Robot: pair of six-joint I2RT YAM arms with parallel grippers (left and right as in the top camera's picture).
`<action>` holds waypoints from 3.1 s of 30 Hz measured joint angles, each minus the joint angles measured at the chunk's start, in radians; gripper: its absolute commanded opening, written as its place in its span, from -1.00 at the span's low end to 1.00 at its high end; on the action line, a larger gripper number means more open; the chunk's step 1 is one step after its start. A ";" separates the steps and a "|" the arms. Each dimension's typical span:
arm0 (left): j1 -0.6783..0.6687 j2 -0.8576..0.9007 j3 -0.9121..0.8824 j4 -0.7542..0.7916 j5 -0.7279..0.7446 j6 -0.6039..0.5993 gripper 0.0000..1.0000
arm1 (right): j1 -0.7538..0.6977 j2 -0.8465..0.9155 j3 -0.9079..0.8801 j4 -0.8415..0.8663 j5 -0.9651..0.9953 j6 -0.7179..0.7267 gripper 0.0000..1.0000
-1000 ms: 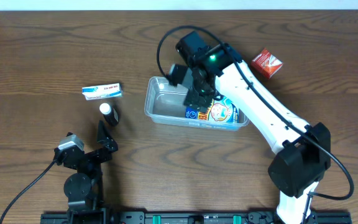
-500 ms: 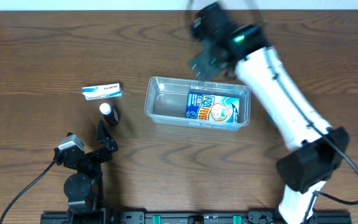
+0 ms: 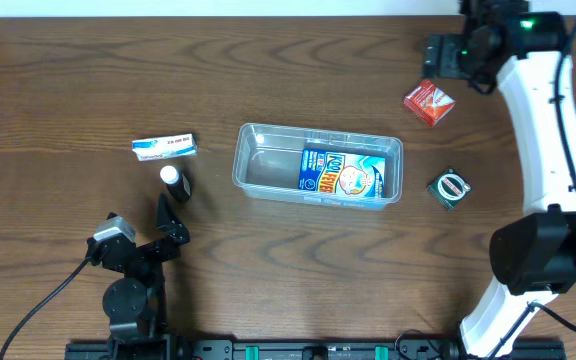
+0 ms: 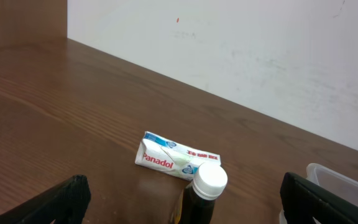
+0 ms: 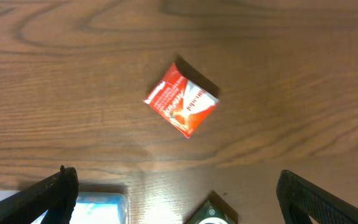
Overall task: Pack container
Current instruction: 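Withdraw the right gripper toward the red ActiFast box, then grasp the red ActiFast box with the right gripper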
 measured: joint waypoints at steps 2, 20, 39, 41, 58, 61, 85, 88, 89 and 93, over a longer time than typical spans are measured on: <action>0.000 0.000 0.000 0.000 0.000 0.000 0.96 | -0.016 0.001 -0.001 -0.006 -0.014 0.007 0.99; 0.000 0.000 0.000 0.000 0.000 0.000 0.96 | -0.029 0.232 -0.002 0.304 -0.064 -0.496 0.98; 0.000 0.000 0.000 0.000 0.000 0.000 0.96 | -0.083 0.362 -0.008 0.178 -0.190 -0.921 0.99; 0.000 0.000 0.000 0.000 0.000 0.000 0.96 | -0.085 0.362 -0.008 0.180 -0.201 -0.947 0.98; 0.000 0.000 0.000 0.000 0.000 0.000 0.96 | -0.086 0.431 -0.009 0.198 -0.256 -1.008 0.86; 0.000 0.000 0.000 0.000 0.000 0.000 0.96 | -0.086 0.434 -0.010 0.198 -0.258 -1.007 0.75; 0.000 0.000 0.000 0.000 0.000 0.000 0.96 | -0.088 0.443 -0.011 0.198 -0.257 -0.947 0.33; 0.000 0.000 0.000 0.000 0.000 0.000 0.96 | -0.088 0.443 -0.014 0.198 -0.257 -0.911 0.38; 0.000 0.000 0.000 0.000 0.000 0.000 0.96 | -0.088 0.443 -0.015 0.198 -0.258 -0.899 0.38; 0.000 0.000 0.000 0.000 0.000 0.000 0.96 | -0.088 0.443 -0.018 0.196 -0.258 -0.840 0.35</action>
